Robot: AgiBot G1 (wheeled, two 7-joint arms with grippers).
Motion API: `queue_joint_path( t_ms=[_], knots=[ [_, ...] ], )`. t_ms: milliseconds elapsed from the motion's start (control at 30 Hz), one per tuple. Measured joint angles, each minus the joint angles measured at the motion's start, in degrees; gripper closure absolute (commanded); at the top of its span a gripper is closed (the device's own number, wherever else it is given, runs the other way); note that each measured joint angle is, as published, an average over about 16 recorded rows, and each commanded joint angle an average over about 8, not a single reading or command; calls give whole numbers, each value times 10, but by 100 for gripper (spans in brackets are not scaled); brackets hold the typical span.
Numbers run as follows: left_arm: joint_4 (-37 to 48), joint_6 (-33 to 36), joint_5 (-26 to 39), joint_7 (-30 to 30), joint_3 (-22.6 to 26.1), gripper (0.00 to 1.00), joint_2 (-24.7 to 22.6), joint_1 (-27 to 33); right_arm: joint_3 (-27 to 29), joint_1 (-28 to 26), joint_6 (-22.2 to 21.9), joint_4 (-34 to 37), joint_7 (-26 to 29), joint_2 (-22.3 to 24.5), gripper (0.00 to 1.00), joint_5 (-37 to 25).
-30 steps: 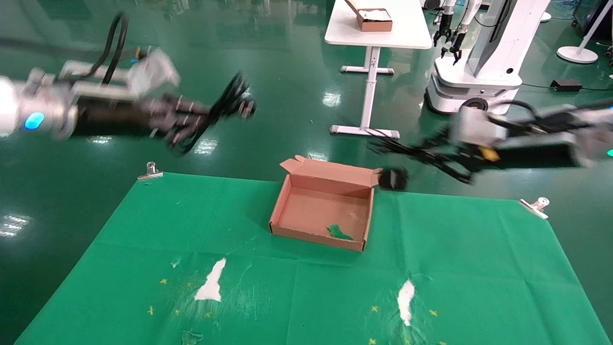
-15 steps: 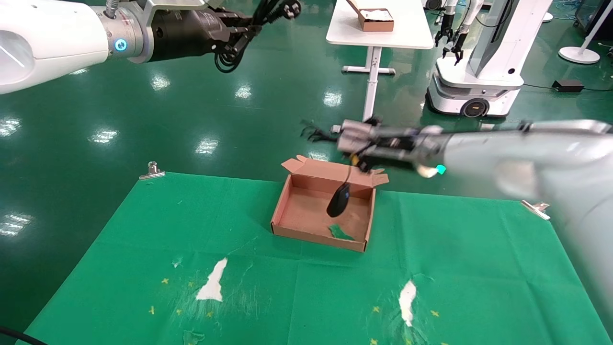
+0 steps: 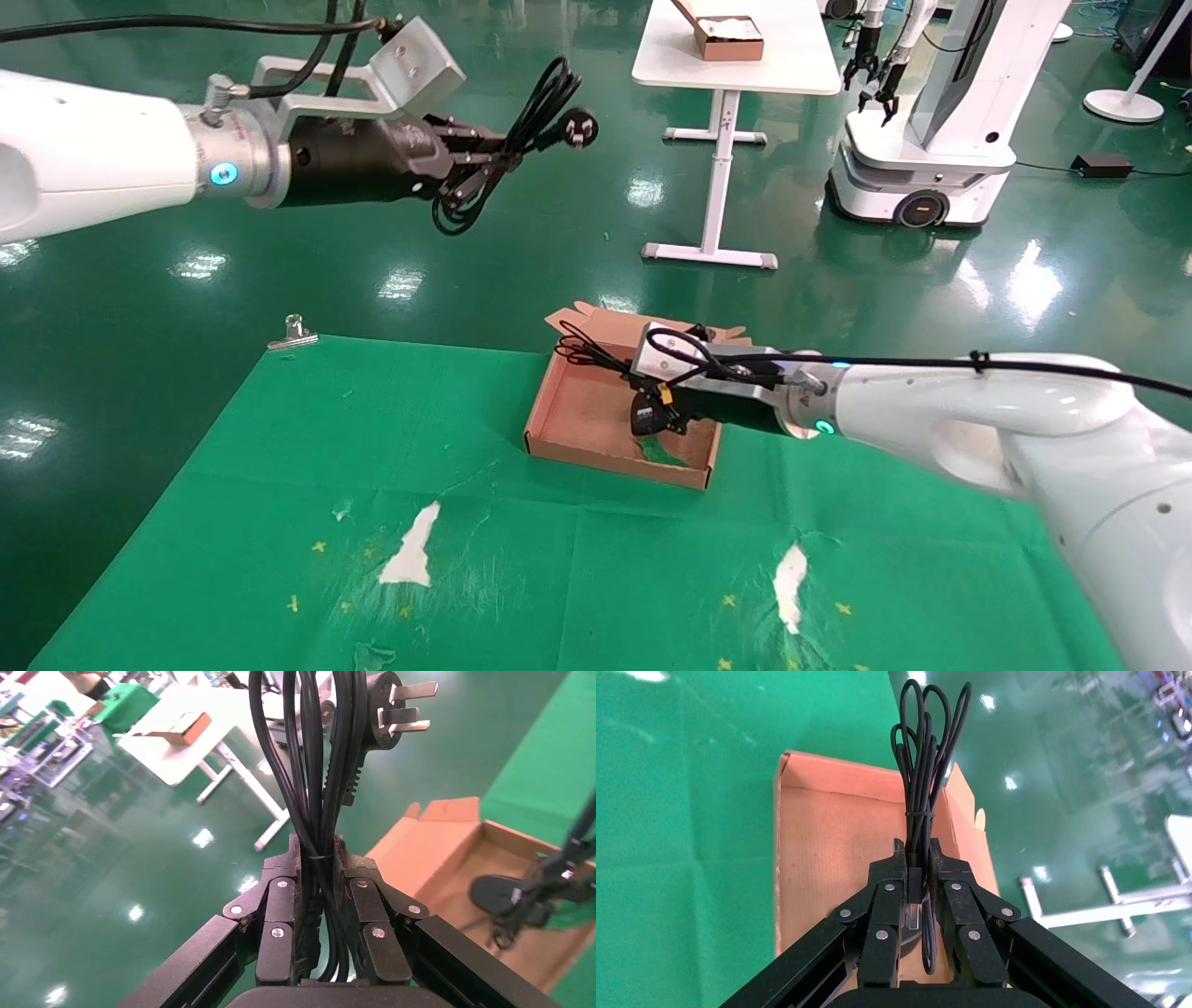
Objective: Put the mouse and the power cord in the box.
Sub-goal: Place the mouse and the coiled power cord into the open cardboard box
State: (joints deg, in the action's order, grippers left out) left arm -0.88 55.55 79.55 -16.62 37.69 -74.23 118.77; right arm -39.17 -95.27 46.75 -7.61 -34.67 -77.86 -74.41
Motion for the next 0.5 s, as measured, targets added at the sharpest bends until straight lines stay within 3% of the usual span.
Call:
queue_joint_path(
  t_ms=[167,233,500],
  knots=[
    [0,27,2,-5,2,100,7,1,-4,7,-8,-3,23,0,18,9],
    [0,31,4,-8,3,100,7,0,-5,8,-12,-4,30,1,0,12],
    [-1,30,15,-22,11,100,-4,-7,-12,8,-31,-6,39,3,0,21]
  ],
)
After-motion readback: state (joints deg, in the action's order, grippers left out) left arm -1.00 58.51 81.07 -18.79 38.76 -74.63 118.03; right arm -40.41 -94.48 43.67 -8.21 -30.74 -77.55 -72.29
